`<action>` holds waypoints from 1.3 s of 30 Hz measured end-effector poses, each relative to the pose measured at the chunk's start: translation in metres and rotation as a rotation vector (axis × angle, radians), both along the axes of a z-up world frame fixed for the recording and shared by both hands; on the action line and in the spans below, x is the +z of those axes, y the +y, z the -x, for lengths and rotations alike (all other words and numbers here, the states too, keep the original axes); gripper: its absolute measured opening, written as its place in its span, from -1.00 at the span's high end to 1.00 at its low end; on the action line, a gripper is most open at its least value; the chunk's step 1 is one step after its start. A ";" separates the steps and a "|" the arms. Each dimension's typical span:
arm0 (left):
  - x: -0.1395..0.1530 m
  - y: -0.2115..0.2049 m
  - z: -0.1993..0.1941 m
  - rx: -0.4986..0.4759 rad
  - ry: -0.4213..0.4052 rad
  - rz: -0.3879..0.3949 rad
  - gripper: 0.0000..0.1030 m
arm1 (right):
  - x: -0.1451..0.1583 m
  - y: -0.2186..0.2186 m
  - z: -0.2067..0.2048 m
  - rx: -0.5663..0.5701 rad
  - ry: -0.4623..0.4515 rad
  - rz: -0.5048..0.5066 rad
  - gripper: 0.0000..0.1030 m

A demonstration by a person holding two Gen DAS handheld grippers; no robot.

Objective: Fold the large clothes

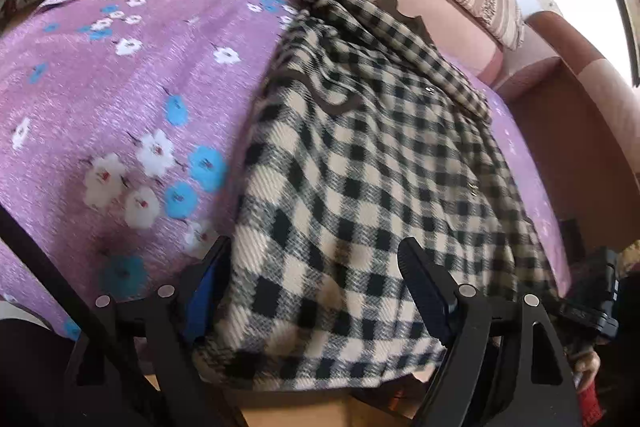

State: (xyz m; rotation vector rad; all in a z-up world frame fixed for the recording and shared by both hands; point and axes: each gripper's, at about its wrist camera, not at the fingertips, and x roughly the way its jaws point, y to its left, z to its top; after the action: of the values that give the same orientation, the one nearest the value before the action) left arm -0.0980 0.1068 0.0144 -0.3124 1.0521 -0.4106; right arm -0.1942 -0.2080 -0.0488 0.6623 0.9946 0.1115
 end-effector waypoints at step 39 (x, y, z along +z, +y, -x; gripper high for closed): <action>0.094 -0.069 -0.309 0.168 -0.063 -0.132 0.75 | 0.122 -0.094 -0.287 -0.163 -0.125 0.088 0.81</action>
State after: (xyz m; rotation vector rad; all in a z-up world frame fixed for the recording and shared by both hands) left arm 0.2109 0.0375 0.1085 -0.2658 0.9783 -0.1985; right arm 0.0926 -0.3016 0.0733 0.6450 0.8175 -0.0340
